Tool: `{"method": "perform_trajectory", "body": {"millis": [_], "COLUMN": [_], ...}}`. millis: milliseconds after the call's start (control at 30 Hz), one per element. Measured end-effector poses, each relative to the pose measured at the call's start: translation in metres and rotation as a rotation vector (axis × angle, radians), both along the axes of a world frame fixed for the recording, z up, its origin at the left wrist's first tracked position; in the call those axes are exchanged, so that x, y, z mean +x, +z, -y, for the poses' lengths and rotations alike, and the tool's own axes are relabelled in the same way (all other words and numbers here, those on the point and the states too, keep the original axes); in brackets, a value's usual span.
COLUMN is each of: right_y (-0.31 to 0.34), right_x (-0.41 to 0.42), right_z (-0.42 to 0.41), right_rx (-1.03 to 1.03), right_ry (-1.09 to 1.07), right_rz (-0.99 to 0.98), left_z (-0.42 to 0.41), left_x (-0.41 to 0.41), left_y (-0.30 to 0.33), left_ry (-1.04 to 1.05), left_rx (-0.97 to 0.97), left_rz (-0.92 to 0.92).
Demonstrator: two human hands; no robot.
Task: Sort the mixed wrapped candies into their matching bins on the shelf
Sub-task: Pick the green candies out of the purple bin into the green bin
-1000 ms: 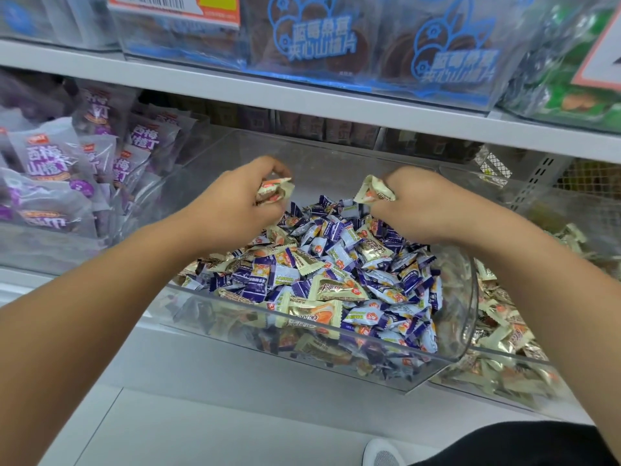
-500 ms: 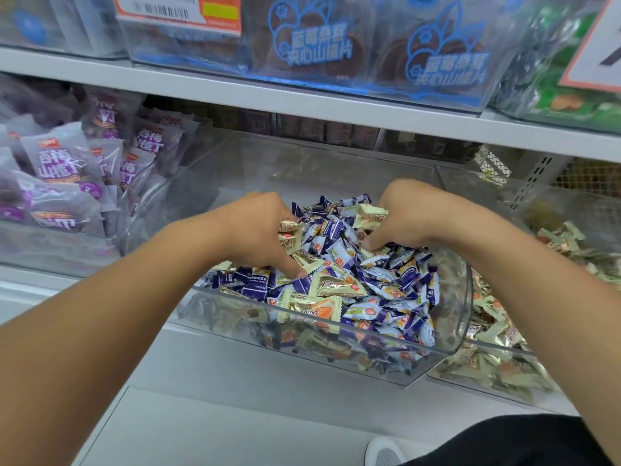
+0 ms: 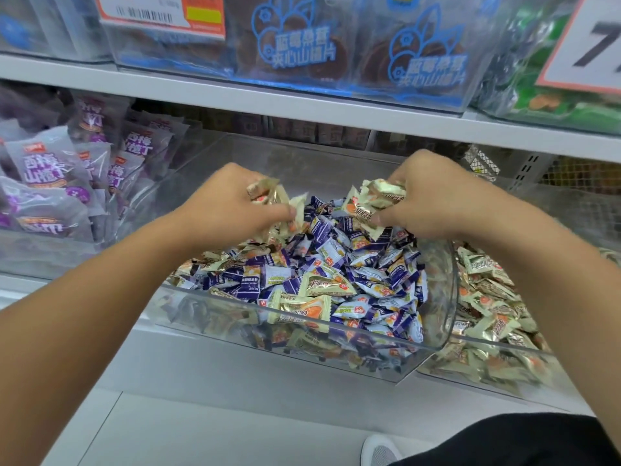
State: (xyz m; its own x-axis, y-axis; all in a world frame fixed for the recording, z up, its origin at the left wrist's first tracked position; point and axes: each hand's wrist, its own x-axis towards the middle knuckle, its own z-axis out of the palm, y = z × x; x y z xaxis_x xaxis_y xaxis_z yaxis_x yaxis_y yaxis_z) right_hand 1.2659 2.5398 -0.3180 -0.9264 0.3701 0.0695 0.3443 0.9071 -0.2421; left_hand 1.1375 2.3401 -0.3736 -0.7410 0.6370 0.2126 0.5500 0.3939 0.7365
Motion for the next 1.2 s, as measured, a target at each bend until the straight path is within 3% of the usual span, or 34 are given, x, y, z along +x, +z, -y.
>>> {"method": "perform_trajectory", "body": {"millis": [133,233,367,533,733,867,967,1067,1200], "right_y": [0.02,0.033,0.02,-0.015,-0.025,-0.029,-0.032,-0.042,-0.041], "right_x": [0.038,0.074,0.112,0.132,0.142,0.141,0.141,0.134,0.125], "right_z": [-0.004,-0.025,-0.072,-0.12,-0.129,-0.134,-0.13,-0.122,-0.128], "right_rx": [-0.166,-0.333,-0.41,-0.482,-0.578,-0.435,-0.285,-0.233,0.032], "right_ry": [0.099,0.036,-0.166,-0.41,-0.421,-0.312,-0.034,0.168,-0.005], "right_rz": [-0.046,-0.089,-0.003,-0.038,-0.243,-0.309,-0.155,0.154,0.4], "left_z": [-0.015,-0.041,-0.087,-0.149,-0.196,-0.202,-0.198,-0.188,-0.179], "left_x": [0.025,0.058,0.096,0.128,0.137,0.133,0.127,0.118,0.111], "left_y": [0.015,0.031,0.036,0.039,0.031,0.019,0.017,0.012,0.006], "left_ry": [-0.042,-0.185,-0.341,-0.342,-0.269,-0.411,-0.39,-0.37,-0.394], "left_rx": [0.282,0.371,0.27,0.108,-0.087,-0.163,-0.127,-0.15,-0.205], "left_rz": [0.043,0.04,-0.052,-0.212,-0.219,-0.135,-0.333,-0.455,-0.462]}}
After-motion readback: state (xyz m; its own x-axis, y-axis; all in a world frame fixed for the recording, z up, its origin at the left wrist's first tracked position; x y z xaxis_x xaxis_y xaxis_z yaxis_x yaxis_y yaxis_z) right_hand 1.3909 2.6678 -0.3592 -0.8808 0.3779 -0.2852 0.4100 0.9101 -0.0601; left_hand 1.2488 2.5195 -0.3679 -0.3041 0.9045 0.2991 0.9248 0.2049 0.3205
